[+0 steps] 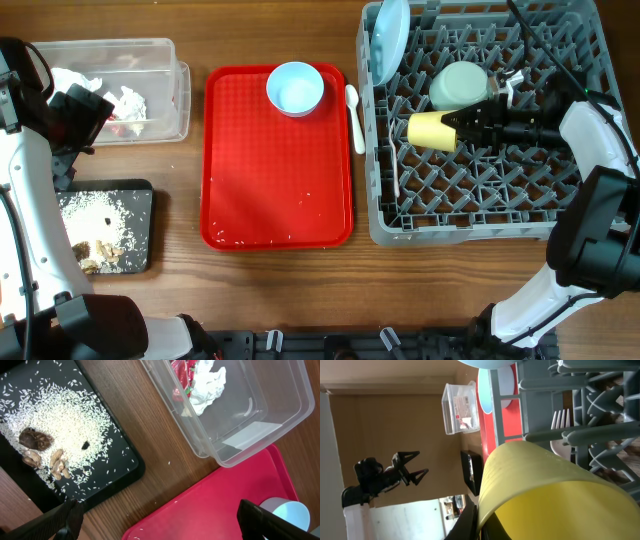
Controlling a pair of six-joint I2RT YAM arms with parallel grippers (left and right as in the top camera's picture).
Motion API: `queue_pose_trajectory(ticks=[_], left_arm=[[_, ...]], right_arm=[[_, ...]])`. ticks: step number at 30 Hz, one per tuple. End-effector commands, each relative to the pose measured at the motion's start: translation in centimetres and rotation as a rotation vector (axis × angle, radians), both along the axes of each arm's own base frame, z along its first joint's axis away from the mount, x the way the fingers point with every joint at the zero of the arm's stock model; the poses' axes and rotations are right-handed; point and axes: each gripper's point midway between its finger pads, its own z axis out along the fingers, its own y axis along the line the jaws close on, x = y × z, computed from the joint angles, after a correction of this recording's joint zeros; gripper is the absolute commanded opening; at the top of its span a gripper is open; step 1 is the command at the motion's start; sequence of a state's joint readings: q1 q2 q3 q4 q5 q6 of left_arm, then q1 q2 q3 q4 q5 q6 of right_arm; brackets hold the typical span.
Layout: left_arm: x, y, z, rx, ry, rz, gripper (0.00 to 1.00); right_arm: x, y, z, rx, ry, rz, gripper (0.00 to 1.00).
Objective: Sort waste into correct bins and load items into the dishwasher rack
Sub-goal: 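Lower the yellow cup into the rack and release it, then push the yellow cup with the right gripper to settle it in the rack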
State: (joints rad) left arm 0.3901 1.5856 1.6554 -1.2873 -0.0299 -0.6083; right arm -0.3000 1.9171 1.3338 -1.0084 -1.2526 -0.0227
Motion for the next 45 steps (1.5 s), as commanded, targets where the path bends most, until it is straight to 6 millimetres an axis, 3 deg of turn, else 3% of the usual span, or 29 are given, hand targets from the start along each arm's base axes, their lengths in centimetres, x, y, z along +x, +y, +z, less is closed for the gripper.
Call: queue_pose_trajectory(ticks=[1,4,11,15,19,22,25,33,36,37,38,39,42,45], left_arm=[[-0.1,0.4,0.0,0.011,0.003,0.013,1.0],[-0.1,0.4,0.0,0.011,0.003,0.013,1.0],[-0.1,0.4,0.0,0.011,0.003,0.013,1.0],[-0.1,0.4,0.0,0.011,0.003,0.013,1.0],[-0.1,0.4,0.0,0.011,0.003,0.013,1.0],[-0.1,0.4,0.0,0.011,0.003,0.013,1.0],[-0.1,0.4,0.0,0.011,0.003,0.013,1.0],[-0.1,0.4,0.0,0.011,0.003,0.013,1.0],[-0.1,0.4,0.0,0.011,0.003,0.013,1.0],[-0.1,0.4,0.0,0.011,0.003,0.013,1.0],[-0.1,0.4,0.0,0.011,0.003,0.013,1.0],[-0.1,0.4,0.0,0.011,0.003,0.013,1.0],[-0.1,0.4,0.0,0.011,0.003,0.012,1.0],[-0.1,0.4,0.0,0.011,0.003,0.012,1.0]], right_arm=[[0.0,-0.3,-1.0,-0.036,0.027,-0.004,0.04],[-0.1,-0.2,-0.8,-0.023,0.021,0.0,0.04],[-0.7,-0.7,-2.5,-0.12,0.078,0.005,0.04],[-1.7,-2.8,-6.0,-0.337,0.208,-0.013,0.06],[-1.9,-4.3,-6.9,-0.453,0.225,-0.017,0.16],[-1.7,-4.9,-6.3,-0.5,0.217,-0.024,0.25],[-1.7,-6.9,-5.8,-0.616,0.252,-0.075,0.31],[-2.0,-12.8,-0.3,-0.89,0.29,-0.349,0.41],[-1.8,-12.0,3.4,-0.883,0.178,-0.403,0.37],[-0.9,-9.8,5.3,-0.849,0.069,-0.375,0.24],[-0.4,-8.6,5.9,-0.838,0.024,-0.355,0.17],[0.1,-7.5,6.3,-0.837,-0.012,-0.334,0.11],[1.4,-4.5,6.1,-0.854,-0.087,-0.276,0.04],[2.6,-1.8,3.9,-0.902,-0.071,-0.241,0.04]])
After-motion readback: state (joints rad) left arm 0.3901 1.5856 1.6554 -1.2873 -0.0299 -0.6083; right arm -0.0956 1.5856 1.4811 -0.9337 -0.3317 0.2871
